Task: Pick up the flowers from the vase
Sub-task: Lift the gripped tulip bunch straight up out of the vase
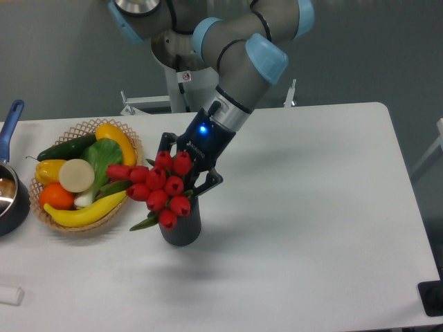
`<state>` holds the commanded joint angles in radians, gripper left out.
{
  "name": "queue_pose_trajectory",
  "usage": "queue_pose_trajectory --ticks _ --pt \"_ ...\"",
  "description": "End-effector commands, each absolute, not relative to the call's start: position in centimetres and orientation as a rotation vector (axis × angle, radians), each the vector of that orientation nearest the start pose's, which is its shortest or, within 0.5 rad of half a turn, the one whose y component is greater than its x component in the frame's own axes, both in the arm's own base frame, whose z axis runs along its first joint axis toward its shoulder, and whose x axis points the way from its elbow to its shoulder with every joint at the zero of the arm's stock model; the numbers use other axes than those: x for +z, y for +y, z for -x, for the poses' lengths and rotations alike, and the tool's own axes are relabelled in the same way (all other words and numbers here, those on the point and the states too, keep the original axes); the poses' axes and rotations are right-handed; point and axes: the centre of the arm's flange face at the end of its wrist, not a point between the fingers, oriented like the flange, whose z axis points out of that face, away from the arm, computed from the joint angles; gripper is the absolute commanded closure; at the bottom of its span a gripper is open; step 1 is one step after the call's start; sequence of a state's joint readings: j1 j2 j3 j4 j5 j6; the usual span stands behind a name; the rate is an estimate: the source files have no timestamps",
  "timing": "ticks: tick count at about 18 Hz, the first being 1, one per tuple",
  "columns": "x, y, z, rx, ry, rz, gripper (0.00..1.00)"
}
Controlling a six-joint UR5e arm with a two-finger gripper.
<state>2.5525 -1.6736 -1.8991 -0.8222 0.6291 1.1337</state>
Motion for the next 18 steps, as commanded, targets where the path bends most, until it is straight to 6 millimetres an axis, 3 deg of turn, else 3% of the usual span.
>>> queue_pose_trajectory --ticks 5,10,18 --pt "42.8 46.3 31.2 -0.297 0.201 2.112 0.52" --pt "45.4 46.1 32.1 -0.261 0.196 2.085 0.52" --pt "48.9 43.5 33.6 -0.249 0.109 2.018 0.52"
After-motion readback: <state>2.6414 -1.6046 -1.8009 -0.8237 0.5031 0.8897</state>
